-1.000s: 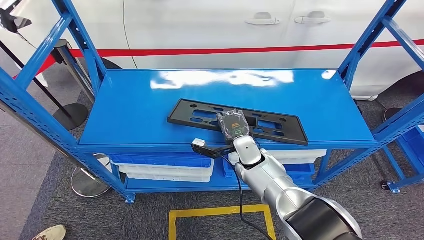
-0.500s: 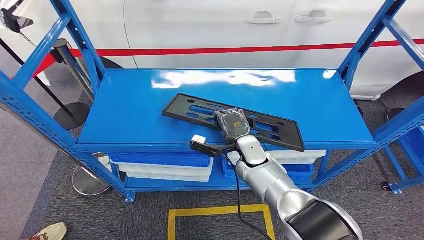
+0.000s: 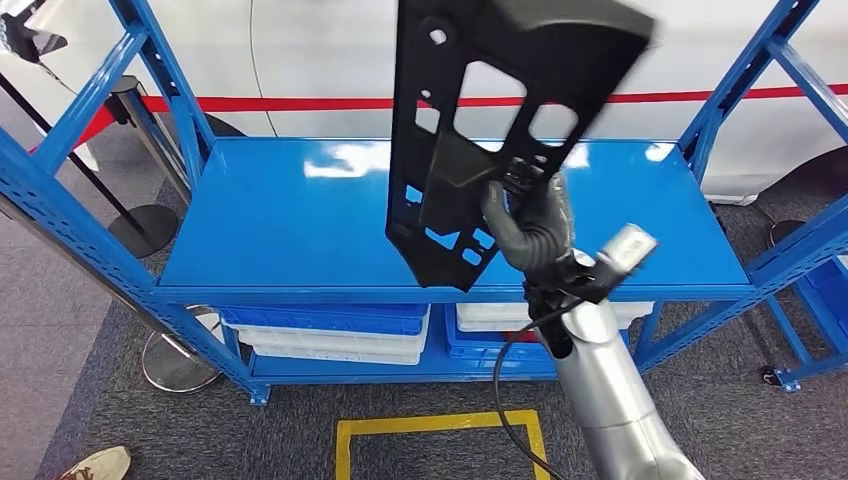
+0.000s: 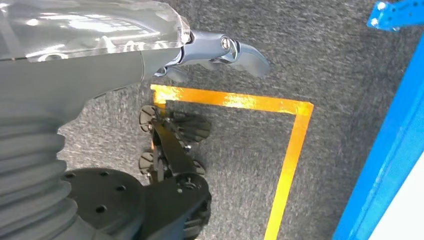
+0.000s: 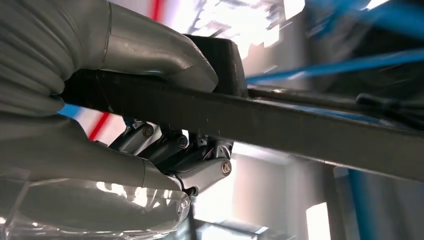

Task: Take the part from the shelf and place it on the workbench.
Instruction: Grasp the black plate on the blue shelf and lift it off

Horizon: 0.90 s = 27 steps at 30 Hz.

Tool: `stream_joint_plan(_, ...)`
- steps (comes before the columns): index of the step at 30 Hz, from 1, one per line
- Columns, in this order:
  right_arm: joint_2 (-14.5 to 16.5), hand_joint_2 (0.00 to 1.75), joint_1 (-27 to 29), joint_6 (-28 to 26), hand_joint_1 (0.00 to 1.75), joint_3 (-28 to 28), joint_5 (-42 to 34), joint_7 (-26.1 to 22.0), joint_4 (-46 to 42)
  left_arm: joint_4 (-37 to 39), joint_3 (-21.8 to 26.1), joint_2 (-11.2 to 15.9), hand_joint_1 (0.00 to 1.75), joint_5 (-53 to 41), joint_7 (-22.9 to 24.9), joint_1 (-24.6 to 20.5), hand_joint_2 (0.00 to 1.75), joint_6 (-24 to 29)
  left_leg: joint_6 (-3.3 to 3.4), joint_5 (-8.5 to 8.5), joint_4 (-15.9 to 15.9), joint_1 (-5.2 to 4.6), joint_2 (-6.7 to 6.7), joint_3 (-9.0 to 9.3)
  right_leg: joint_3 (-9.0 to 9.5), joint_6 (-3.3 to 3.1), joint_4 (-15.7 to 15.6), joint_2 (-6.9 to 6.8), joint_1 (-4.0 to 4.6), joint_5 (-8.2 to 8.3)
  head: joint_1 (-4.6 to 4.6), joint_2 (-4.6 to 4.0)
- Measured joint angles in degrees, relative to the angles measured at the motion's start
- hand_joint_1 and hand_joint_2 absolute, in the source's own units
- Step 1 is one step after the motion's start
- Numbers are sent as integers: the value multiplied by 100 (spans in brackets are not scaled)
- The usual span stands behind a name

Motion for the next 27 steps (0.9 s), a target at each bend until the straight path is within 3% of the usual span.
stream_joint_plan(2,-130,175,193,587,175,-37,-712,34,-680,-1,19,2,0,-26,-15,2,175,-23,54,19,-24,16,3,3,-71,56,179,-1,-20,-148,13,0)
stream_joint_plan(5,-272,175,512,1495,175,-63,-1676,167,-1420,-1,39,3,0,-57,-22,-12,175,-17,88,26,-39,23,8,-3,-534,146,1181,-7,-51,-682,34,0)
stream_joint_plan(6,-302,175,631,1744,175,-60,-1911,208,-1583,-1,48,3,0,-62,-23,-14,175,2,91,24,-39,20,10,-4,-689,156,1491,-8,-55,-780,33,0)
stream_joint_plan(7,-327,175,744,1966,175,-53,-2115,244,-1713,-1,58,3,0,-65,-23,-14,175,27,93,21,-38,16,11,-3,-764,152,1624,-8,-55,-771,34,0)
stream_joint_plan(8,-350,175,835,2149,175,-39,-2275,279,-1807,-2,68,2,0,-65,-22,-15,175,56,94,20,-38,10,11,1,-727,133,1524,-8,-53,-651,34,0)
stream_joint_plan(11,-404,175,985,2477,175,46,-2501,339,-2002,-1,94,-10,0,-59,11,-27,175,131,81,26,-43,-11,6,17,-171,-14,365,4,4,-93,31,0)
stream_joint_plan(13,-426,175,1049,2530,175,112,-2496,362,-2080,0,129,-20,0,-33,79,-38,175,160,39,44,-55,-4,7,8,6,-86,-28,9,58,26,43,0)
stream_joint_plan(16,-465,175,1178,2483,175,230,-2377,463,-2144,0,202,-14,0,12,216,-47,175,215,-54,41,-83,-9,13,11,27,-124,-142,-10,50,100,57,0)
stream_joint_plan(18,-485,175,1261,2447,175,344,-2281,531,-2160,0,234,-1,0,9,307,-46,175,250,-93,-215,192,-29,22,-80,46,-170,-252,-38,9,179,51,0)
stream_joint_plan(20,-504,175,1361,2465,175,467,-2226,547,-2158,0,254,8,0,-11,381,-41,175,284,-118,-662,885,-30,29,-328,3,-202,-258,-59,8,219,48,0)
stream_joint_plan(22,-522,175,1468,2549,175,580,-2212,507,-2154,0,268,8,0,-34,430,-32,175,318,-148,-895,1408,-28,30,-481,-77,-201,-212,-73,17,240,48,0)
stream_joint_plan(23,-533,175,1508,2608,175,626,-2201,459,-2155,0,275,8,0,-47,444,-28,175,329,-158,-854,1372,-27,31,-410,-120,-194,-176,-76,15,249,48,0)
stream_joint_plan(24,-542,175,1539,2663,175,665,-2182,400,-2162,0,285,9,0,-56,454,-26,175,335,-164,-722,1114,-24,32,-230,-163,-186,-133,-76,10,256,48,0)
stream_joint_plan(26,-564,175,1589,2772,175,727,-2117,220,-2210,0,303,11,0,-83,490,-35,175,349,-147,-465,344,-25,28,225,-252,-159,-19,-73,11,260,48,0)
stream_joint_plan(27,-575,175,1612,2819,175,747,-2091,133,-2245,0,309,11,0,-92,512,-40,175,359,-116,-395,88,-29,21,359,-289,-138,29,-71,17,265,50,0)
